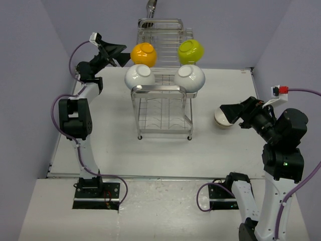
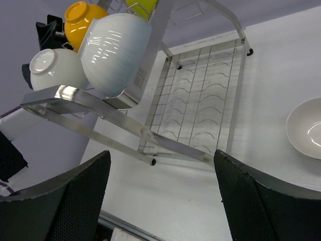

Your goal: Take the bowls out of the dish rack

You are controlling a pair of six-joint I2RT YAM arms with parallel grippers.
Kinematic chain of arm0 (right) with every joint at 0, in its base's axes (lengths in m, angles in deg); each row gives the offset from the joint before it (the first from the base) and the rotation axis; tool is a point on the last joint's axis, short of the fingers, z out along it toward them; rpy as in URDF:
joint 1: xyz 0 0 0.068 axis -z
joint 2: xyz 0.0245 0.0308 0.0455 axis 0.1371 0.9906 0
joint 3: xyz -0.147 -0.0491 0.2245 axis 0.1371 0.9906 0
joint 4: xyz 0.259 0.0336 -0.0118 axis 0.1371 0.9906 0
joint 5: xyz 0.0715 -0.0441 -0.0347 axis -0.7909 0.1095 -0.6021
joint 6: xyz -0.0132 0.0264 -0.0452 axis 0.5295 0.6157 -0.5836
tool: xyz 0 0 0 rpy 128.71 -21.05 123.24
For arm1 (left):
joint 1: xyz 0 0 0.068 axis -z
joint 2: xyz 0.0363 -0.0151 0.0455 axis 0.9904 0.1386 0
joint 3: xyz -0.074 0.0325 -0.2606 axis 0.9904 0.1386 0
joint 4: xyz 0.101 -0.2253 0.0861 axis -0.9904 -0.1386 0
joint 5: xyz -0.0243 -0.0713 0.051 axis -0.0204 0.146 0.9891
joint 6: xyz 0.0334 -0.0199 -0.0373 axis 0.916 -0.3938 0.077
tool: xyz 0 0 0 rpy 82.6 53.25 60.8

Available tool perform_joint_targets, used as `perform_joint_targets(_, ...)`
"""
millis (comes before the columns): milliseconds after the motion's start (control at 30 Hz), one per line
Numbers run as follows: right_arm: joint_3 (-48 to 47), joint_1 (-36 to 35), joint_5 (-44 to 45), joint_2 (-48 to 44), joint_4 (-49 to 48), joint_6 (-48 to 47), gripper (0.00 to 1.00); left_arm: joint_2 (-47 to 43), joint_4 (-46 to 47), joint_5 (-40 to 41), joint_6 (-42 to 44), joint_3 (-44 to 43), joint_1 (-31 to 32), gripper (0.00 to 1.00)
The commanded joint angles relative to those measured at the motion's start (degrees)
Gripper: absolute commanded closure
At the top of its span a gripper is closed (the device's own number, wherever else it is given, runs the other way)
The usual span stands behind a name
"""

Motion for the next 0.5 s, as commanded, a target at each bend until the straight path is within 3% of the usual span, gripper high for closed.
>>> perform_joint_targets(0,-1.3,-0.3,-2.1,0.0,0.2,-0.4,0.16,-4.9,18.2,0.8,-13.8,1.5,-0.8,0.13)
perform_joint_targets(467,-2.4,-0.5,-1.5,-0.1,1.5,-0.7,0.16,-5.0,23.7,2.1,-20.6,1.4,-0.7,0.14)
